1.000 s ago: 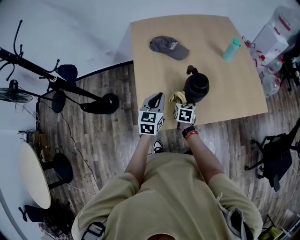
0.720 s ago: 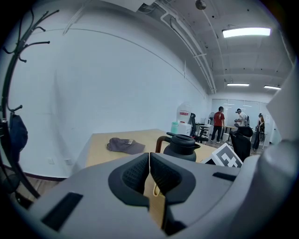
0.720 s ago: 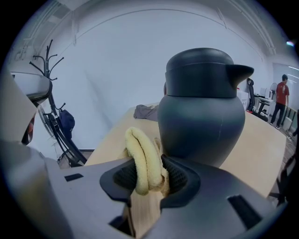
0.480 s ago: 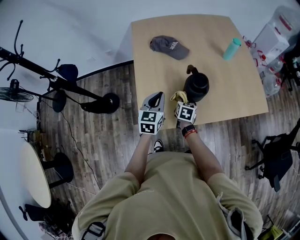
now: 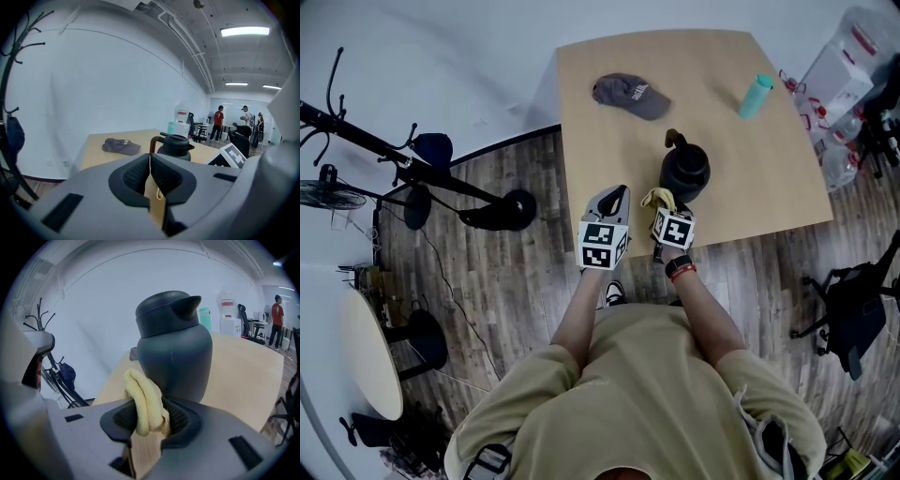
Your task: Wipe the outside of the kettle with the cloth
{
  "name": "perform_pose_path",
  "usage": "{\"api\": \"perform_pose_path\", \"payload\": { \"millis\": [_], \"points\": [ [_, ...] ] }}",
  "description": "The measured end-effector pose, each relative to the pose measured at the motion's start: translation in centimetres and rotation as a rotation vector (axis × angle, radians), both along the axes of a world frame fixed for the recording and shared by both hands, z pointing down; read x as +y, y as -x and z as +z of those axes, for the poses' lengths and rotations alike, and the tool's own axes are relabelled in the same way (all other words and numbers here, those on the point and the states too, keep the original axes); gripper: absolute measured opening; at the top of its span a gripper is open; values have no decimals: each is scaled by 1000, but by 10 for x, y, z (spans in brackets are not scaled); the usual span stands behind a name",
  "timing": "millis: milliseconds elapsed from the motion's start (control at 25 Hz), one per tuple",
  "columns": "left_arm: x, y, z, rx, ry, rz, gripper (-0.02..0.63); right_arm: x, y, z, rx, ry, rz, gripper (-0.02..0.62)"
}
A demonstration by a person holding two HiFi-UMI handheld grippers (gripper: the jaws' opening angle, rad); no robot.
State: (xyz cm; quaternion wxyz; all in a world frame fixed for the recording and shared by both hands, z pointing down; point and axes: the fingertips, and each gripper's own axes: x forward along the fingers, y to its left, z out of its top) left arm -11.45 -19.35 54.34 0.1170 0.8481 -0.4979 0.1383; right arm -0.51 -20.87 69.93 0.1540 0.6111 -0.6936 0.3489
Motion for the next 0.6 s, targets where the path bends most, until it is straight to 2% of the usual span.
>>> {"api": "perform_pose_path", "payload": {
  "millis": [600],
  "points": [
    [6, -41, -2, 13, -1, 16, 26, 19, -35, 1, -23, 25, -38, 138]
  ]
}}
